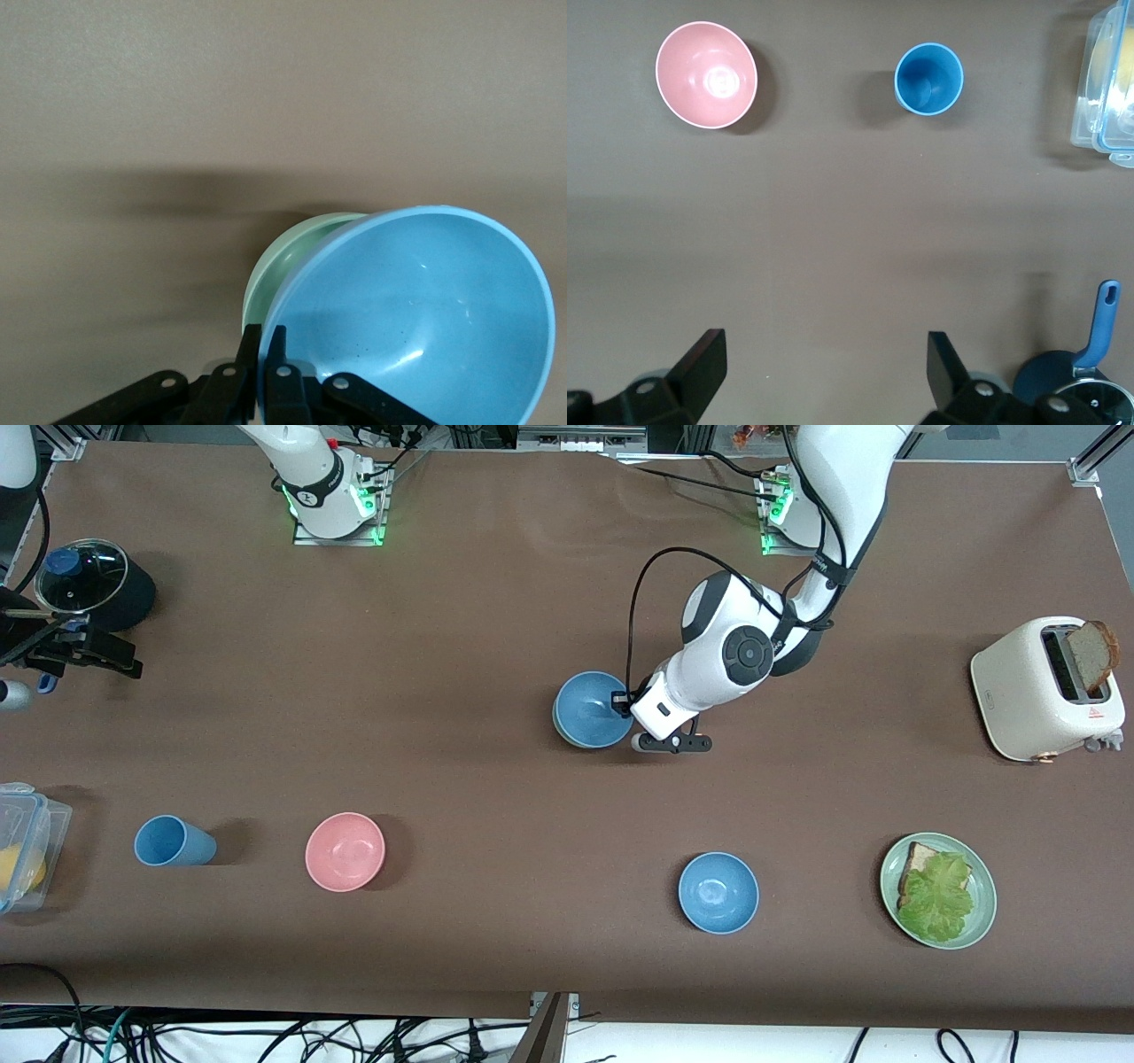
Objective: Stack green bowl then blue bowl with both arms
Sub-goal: 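Lower the blue bowl into the green bowl and open the left gripper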
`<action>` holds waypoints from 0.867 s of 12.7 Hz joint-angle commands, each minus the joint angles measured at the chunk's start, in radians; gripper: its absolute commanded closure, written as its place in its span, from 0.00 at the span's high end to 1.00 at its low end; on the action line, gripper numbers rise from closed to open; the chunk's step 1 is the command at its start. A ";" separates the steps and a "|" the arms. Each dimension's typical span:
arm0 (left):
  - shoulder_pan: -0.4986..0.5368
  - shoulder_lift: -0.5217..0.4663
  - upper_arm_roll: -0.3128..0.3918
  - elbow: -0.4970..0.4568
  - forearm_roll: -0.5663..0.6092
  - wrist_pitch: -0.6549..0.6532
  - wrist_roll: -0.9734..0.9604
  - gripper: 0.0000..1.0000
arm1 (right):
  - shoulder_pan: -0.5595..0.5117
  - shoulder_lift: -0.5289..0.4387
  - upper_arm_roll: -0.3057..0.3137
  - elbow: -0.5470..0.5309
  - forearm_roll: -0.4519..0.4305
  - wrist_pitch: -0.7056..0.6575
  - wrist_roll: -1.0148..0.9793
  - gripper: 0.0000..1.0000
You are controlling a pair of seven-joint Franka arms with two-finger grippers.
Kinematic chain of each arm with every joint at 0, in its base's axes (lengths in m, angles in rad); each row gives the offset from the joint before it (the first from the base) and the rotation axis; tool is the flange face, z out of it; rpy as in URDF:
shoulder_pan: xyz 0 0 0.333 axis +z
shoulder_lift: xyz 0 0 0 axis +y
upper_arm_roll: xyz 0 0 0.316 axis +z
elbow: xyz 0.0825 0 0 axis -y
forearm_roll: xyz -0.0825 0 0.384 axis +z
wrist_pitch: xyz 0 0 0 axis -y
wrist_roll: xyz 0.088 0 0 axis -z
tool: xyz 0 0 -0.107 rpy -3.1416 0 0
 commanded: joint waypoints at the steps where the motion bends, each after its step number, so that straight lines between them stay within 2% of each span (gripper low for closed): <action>1: -0.008 -0.028 0.005 -0.025 0.096 0.004 -0.034 0.00 | -0.019 -0.003 0.014 -0.004 -0.012 0.007 -0.001 1.00; 11: -0.036 0.026 -0.001 -0.013 0.112 0.040 -0.102 0.00 | -0.021 -0.002 0.013 -0.004 -0.015 0.009 0.002 1.00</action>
